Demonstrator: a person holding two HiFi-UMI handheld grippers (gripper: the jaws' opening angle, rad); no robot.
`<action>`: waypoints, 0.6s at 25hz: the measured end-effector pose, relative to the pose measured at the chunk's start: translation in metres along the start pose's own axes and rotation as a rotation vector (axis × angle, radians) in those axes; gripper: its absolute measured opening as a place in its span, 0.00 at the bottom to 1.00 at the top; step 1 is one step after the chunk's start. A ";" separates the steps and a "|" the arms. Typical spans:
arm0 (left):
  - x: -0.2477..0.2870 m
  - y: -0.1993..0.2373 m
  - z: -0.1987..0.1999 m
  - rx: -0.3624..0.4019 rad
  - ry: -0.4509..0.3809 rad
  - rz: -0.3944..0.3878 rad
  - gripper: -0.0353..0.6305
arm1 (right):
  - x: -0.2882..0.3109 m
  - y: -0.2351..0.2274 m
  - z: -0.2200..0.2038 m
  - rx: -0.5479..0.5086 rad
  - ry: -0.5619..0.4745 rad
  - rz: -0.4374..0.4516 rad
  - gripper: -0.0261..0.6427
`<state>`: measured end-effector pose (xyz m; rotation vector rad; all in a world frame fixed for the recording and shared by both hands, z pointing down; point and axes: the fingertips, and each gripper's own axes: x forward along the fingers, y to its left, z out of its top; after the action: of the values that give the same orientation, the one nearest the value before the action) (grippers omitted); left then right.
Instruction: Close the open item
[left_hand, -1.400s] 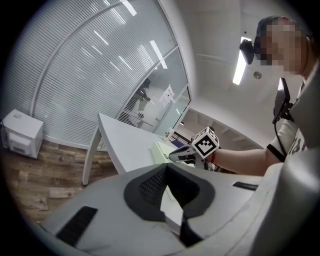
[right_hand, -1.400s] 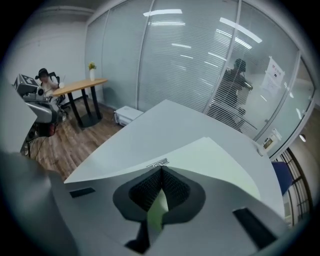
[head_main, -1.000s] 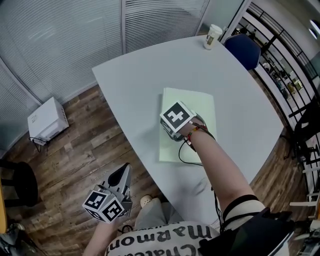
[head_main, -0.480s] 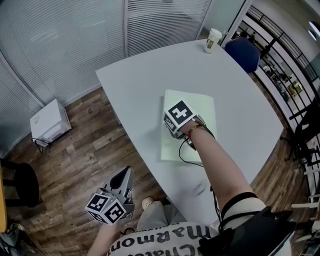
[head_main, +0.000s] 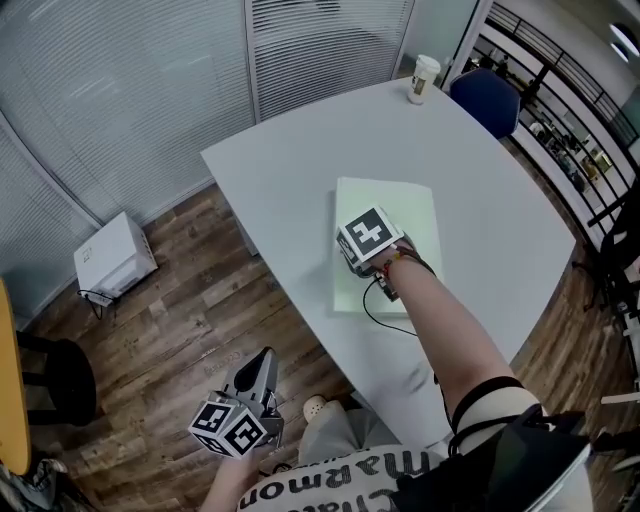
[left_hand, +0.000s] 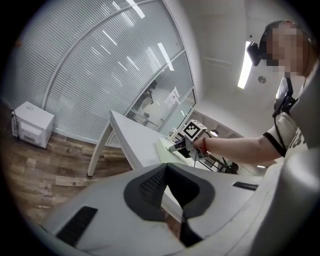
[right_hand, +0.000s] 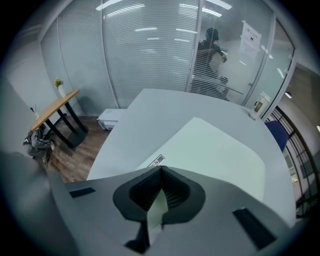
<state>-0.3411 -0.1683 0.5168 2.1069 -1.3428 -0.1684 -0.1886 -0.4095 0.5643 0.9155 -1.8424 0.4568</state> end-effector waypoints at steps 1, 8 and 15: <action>-0.003 0.002 -0.002 0.001 0.001 0.007 0.04 | -0.002 0.000 0.001 0.006 -0.023 -0.015 0.04; -0.027 -0.005 0.007 0.032 -0.077 0.023 0.03 | -0.054 -0.005 -0.014 0.332 -0.364 0.143 0.04; -0.011 -0.076 0.001 0.115 -0.051 -0.031 0.03 | -0.183 -0.026 -0.096 0.458 -0.715 0.378 0.04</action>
<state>-0.2876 -0.1382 0.4702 2.2337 -1.3790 -0.1628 -0.0687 -0.2919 0.4409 1.1278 -2.6514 0.8952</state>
